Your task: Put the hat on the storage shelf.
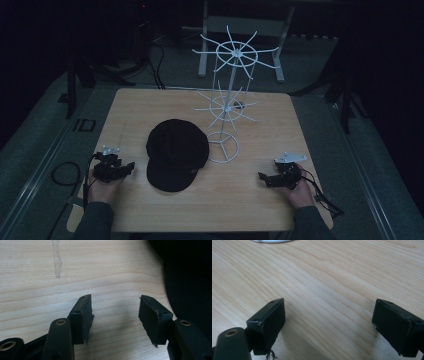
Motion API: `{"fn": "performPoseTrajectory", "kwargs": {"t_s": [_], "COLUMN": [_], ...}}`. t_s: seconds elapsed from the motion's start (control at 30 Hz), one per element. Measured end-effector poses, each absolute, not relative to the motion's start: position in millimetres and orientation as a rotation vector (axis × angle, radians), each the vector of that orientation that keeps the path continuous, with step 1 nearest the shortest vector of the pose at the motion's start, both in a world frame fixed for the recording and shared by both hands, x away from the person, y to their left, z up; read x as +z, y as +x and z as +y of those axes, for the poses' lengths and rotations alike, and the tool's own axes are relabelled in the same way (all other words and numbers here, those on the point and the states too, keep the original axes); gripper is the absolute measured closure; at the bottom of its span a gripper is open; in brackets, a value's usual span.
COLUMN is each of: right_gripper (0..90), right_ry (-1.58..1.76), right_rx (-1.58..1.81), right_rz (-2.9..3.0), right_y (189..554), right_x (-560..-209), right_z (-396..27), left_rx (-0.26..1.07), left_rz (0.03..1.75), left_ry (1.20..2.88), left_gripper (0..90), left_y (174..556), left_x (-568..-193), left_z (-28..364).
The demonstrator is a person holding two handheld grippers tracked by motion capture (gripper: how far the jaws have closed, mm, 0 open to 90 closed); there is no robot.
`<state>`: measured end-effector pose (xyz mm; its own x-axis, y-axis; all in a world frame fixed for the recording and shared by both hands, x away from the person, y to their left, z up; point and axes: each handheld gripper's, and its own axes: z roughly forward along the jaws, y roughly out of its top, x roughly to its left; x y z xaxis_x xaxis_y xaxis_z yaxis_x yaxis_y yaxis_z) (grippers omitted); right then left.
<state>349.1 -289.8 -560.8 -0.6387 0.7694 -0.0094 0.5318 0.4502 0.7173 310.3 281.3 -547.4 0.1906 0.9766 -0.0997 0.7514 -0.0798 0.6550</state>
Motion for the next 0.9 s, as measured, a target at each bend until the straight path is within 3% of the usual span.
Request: {"fn": "performPoseTrajectory", "kwargs": {"t_s": [0.9], "right_gripper": [12.0], "right_ry": [1.103], "right_rx": [0.999], "right_rz": [2.375], "right_y": [348], "right_x": [-561], "right_z": [-291], "left_rx": [0.488], "left_rz": [1.479], "left_ry": [1.914], "left_gripper": [45.1], "left_y": [314], "left_x": [-503], "left_z": [273]}}
